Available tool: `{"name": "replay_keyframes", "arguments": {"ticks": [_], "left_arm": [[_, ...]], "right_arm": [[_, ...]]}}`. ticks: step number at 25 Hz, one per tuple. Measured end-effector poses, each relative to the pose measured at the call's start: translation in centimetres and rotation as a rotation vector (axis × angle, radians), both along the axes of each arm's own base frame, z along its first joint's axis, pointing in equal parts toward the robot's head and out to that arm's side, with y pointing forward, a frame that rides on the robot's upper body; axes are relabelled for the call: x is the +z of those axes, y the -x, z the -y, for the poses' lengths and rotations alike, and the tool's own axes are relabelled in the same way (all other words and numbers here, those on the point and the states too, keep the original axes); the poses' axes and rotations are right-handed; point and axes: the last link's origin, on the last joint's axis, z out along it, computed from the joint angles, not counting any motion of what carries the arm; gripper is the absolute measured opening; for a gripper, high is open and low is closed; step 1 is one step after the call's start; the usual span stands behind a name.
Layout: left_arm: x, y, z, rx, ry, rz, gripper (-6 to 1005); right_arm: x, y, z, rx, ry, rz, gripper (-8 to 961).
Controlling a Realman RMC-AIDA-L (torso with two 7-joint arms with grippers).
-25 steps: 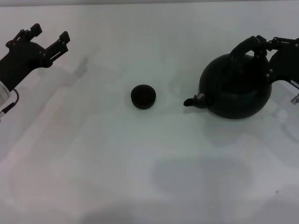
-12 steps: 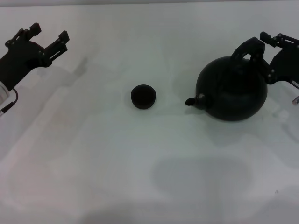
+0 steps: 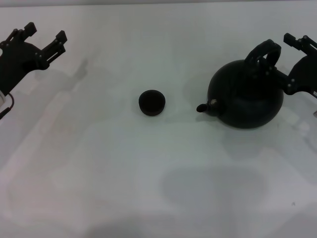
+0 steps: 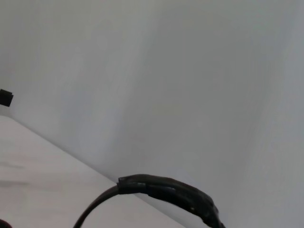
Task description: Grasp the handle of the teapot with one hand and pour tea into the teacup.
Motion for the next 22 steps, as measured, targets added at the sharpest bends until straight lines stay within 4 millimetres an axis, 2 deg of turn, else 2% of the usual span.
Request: {"name": "replay_keyframes", "arguments": {"ticks": [4, 10, 16, 22], "left_arm": [[0.0, -0.1, -0.1, -0.001, -0.001, 0.000, 862], [-0.1, -0.4, -0.4, -0.010, 0.000, 0.001, 862], [0.2, -0.3, -0.7, 0.002, -0.031, -0.003, 862], [1.1, -0.1, -0.8, 0.020, -0.122, 0.012, 862]], "right_arm": [[0.5, -0.5, 0.3, -0.020, -0.020, -0.012, 749], [2.0, -1.9, 1.4, -0.068, -0.071, -0.040, 751], [4.6, -4.7, 2.3, -0.189, -0.194, -0.071, 751], [6.5, -6.3, 1.7, -0.282, -0.299, -0.113, 752]]}}
